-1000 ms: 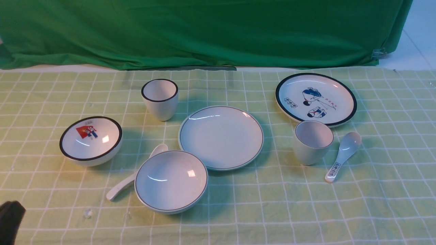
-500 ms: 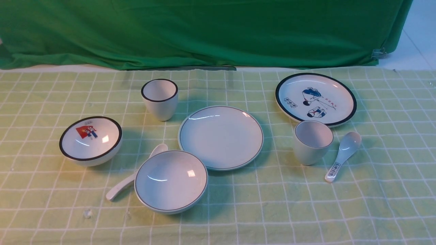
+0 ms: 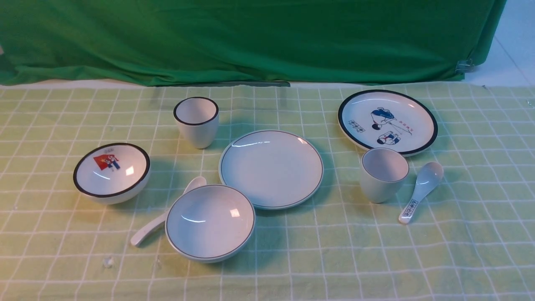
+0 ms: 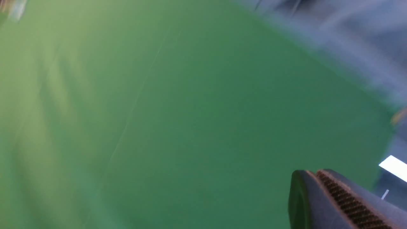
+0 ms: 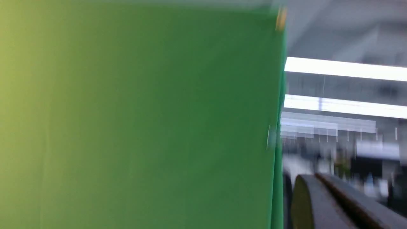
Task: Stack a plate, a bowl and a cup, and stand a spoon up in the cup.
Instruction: Use the left arm to grab a blue rice bowl
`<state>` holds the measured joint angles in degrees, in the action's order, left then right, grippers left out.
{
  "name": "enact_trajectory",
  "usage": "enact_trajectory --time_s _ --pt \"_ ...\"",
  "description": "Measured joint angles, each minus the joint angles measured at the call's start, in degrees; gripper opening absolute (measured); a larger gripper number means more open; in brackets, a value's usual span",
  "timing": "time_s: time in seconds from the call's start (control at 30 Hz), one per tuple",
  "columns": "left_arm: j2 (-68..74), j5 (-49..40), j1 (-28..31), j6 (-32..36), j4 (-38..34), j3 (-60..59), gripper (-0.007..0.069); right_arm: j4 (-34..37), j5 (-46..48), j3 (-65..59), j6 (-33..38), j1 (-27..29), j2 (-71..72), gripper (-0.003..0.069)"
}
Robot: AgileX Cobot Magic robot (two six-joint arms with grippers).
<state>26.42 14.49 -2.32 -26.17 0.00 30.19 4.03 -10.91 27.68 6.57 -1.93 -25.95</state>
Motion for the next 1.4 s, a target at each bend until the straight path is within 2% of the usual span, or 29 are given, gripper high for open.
enact_trajectory --time_s 0.1,0.23,0.27,0.37,0.43,0.53,0.63,0.67,0.83,0.87,0.9,0.97,1.03,1.17,1.3,1.33,1.4 --pt "9.7 -5.4 0.0 0.0 0.0 1.1 0.0017 0.0 4.5 0.1 0.6 -0.1 -9.1 0.0030" --pt "22.1 -24.1 -0.8 0.3 -0.4 4.4 0.0017 0.1 20.9 1.3 -3.5 -2.6 -21.9 0.0030" --pt "25.7 -31.3 -1.5 1.7 -1.2 5.6 0.0017 0.1 25.6 1.5 -3.4 -3.8 -25.1 0.0030" --pt "34.0 -44.1 -2.6 6.4 -4.4 8.4 0.0017 0.1 34.8 1.5 -3.0 -8.3 -33.0 0.0030" --pt "39.5 -48.0 -3.4 8.3 -8.5 9.4 0.0024 0.1 37.1 2.6 -2.8 -13.3 -38.3 0.0030" --pt "45.2 -48.7 -6.0 11.4 -13.4 10.1 0.0066 0.1 36.9 5.4 -2.6 -19.5 -42.8 0.0035" --pt "50.5 -47.8 -10.7 12.3 -14.6 12.1 0.0164 0.2 35.1 8.6 -2.1 -25.7 -46.2 0.0038" --pt "50.8 -47.7 -11.2 12.1 -14.5 12.3 0.0179 0.2 35.1 8.6 -2.1 -25.7 -46.4 0.0038" --pt "55.1 -43.7 -13.6 5.9 -13.4 15.7 0.0415 0.2 37.0 10.1 -2.0 -30.9 -48.0 0.0053" --pt "55.1 -43.7 -13.6 5.9 -13.4 15.7 0.0424 0.2 37.0 10.1 -2.0 -31.0 -48.0 0.0054" --pt "56.0 -42.1 -13.6 5.3 -13.3 15.9 0.0478 0.2 37.6 10.3 -2.1 -32.1 -48.0 0.0059" --pt "57.4 -40.1 -13.6 5.1 -13.0 16.2 0.0526 0.2 38.2 10.4 -2.1 -33.8 -48.0 0.0069" --pt "59.2 -38.5 -13.6 5.0 -12.4 16.3 0.0545 0.2 38.3 10.4 -2.1 -35.3 -48.0 0.0078" --pt "62.6 -37.7 -13.6 5.6 -11.9 16.3 0.0512 0.2 38.0 10.4 -2.1 -36.3 -48.0 0.0087" --pt "66.1 -36.2 -13.6 9.5 -11.9 16.3 0.0353 0.2 36.8 10.4 -2.1 -36.5 -48.0 0.0094" --pt "66.3 -36.0 -13.6 9.5 -11.9 16.3 0.0344 0.2 36.6 10.4 -2.1 -36.5 -48.0 0.0095" --pt "66.6 -34.3 -13.6 10.7 -11.9 16.4 0.0208 0.2 36.1 10.4 -2.0 -36.5 -48.0 0.0100"
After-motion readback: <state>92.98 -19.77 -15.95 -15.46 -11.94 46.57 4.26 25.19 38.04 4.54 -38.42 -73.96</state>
